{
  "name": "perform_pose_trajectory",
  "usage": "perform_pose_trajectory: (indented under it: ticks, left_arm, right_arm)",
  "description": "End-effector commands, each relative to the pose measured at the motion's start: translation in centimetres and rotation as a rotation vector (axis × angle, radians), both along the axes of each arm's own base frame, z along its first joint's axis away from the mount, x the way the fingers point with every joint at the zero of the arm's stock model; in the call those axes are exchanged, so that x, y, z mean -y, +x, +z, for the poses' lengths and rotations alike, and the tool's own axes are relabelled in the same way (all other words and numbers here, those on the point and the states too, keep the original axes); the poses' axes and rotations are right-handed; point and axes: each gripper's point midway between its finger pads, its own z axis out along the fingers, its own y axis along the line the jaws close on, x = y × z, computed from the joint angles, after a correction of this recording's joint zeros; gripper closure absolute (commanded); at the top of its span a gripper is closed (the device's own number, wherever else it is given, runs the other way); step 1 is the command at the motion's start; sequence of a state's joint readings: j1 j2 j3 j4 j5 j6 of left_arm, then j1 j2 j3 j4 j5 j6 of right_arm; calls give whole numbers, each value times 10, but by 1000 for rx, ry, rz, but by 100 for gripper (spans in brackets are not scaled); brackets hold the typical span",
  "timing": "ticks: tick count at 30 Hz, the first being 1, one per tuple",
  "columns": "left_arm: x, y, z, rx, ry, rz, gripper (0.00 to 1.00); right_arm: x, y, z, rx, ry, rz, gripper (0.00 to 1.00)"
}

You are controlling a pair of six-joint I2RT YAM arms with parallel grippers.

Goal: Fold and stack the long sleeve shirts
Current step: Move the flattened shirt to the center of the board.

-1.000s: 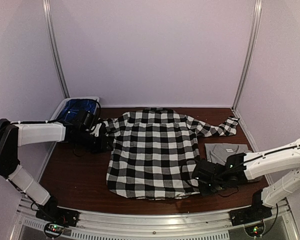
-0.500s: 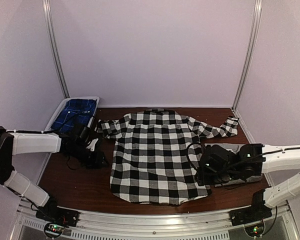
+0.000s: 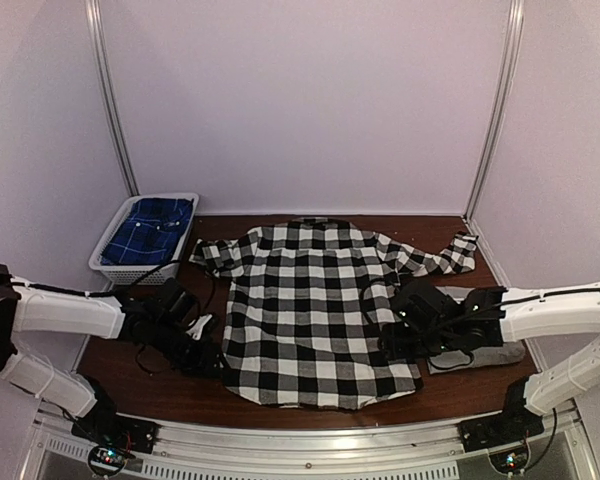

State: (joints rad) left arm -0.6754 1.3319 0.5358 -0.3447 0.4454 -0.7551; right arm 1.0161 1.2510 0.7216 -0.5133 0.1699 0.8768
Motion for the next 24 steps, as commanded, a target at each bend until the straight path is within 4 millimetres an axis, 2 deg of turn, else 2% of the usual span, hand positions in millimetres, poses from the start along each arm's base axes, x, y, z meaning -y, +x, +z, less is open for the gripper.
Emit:
perform_pose_trajectory:
  ticks: [1, 3, 5, 6, 8, 11, 18, 21, 24]
  left_arm:
    - [12, 2, 0, 0, -32, 35, 60]
    - [15, -2, 0, -15, -36, 34, 74]
    - [16, -6, -1, -34, -33, 39, 95]
    - [15, -8, -2, -47, -26, 45, 100]
    - [7, -13, -5, -63, 9, 63, 100]
    - [-15, -21, -12, -89, 111, 104, 100]
    - [-64, -56, -26, -172, 281, 155, 100]
    - [-66, -64, -25, -192, 269, 150, 100]
    - [-65, -58, -21, -174, 283, 147, 100]
  right_arm:
    - [-1, 10, 9, 52, 39, -2, 35]
    - [2, 13, 10, 66, 45, -14, 35]
    - [3, 17, 12, 76, 54, -23, 35]
    - [4, 19, 11, 79, 55, -27, 35]
    - [5, 21, 12, 87, 60, -29, 35]
    - [4, 23, 10, 91, 61, -25, 34]
    - [3, 21, 2, 75, 58, -5, 34]
    - [4, 20, -1, 70, 55, -2, 34]
    - [0, 15, -4, 49, 75, 17, 35]
